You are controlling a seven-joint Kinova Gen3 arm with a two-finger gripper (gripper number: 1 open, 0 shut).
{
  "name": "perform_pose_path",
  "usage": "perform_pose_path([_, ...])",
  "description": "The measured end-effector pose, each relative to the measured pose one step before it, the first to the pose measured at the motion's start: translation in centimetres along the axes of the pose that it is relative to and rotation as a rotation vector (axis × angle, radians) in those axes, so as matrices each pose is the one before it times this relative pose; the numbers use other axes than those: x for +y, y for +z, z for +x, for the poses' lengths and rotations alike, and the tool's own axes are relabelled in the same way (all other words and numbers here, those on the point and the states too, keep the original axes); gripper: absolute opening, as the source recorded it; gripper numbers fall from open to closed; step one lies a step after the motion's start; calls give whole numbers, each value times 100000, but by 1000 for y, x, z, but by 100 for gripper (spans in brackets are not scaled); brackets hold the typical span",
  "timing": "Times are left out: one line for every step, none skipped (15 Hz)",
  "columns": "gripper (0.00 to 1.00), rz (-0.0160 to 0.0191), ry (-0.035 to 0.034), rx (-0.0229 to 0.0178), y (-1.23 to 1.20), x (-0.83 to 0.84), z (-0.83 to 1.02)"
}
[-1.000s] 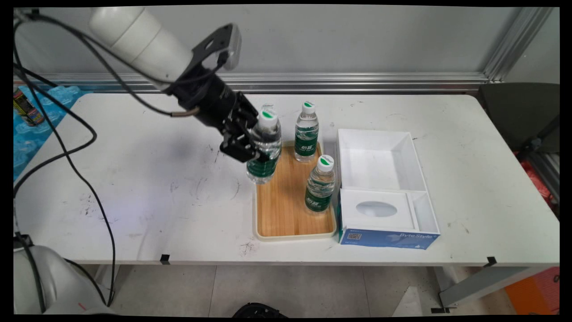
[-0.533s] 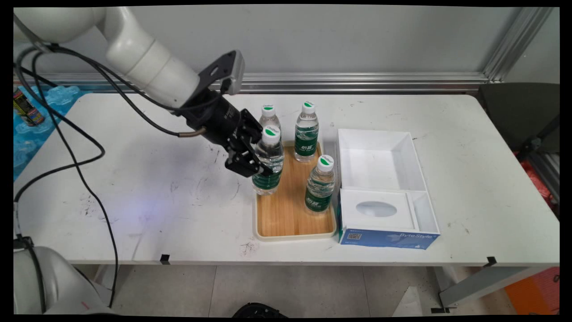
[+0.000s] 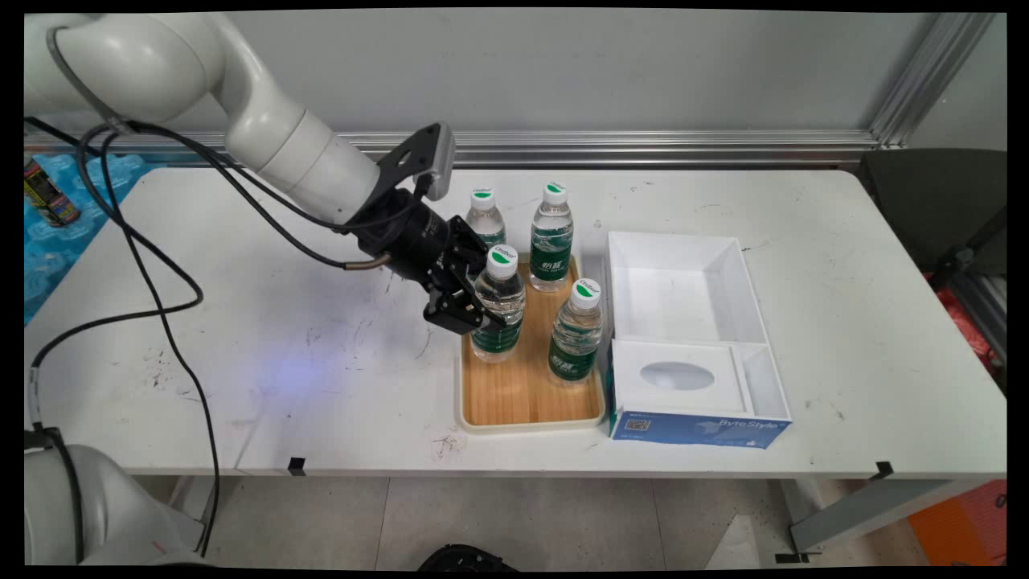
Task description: Place the picked object on the tray
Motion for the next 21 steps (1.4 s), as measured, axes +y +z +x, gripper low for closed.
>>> perform_pose_path([0, -102, 70, 270, 287, 6, -254])
perform_pose_path([0, -38, 14, 259, 228, -11, -219])
perform_pose_path([0, -61, 20, 245, 265, -30, -237])
perform_pose_path([0, -2, 11, 146, 140, -23, -138])
perform_pose_path([0, 13, 11, 216, 197, -32, -205])
perform_pose_path([0, -36, 17, 269, 250, -48, -212])
perform_pose_path([0, -27, 28, 147, 143, -26, -113])
perform_pose_path([0, -37, 43, 167, 218, -36, -167])
perform_pose_path([0, -43, 55, 127, 141, -19, -94])
perform_pose_path([0, -89, 65, 129, 205, -14, -138])
perform_pose_path([0, -74, 89, 100, 205, 7, -153])
perform_pose_path([0, -79, 86, 39, 184, 10, -133])
perform_pose_path([0, -37, 76, -40, 140, 28, -138])
perform_pose_path([0, -47, 38, -38, 87, 37, -109])
perform_pose_path([0, -88, 69, -40, 96, 40, -104])
perform_pose_path([0, -86, 27, -56, 59, 36, -73])
perform_pose_path([0, -40, 43, -52, 30, 42, -63])
perform_pose_path([0, -30, 5, -29, 20, 18, -38])
perform_pose_path([100, 11, 25, -25, 1, 16, -39])
perform_pose_path([100, 21, -30, -113, -13, 9, -48])
perform_pose_path([100, 55, -22, -49, -41, 16, -38])
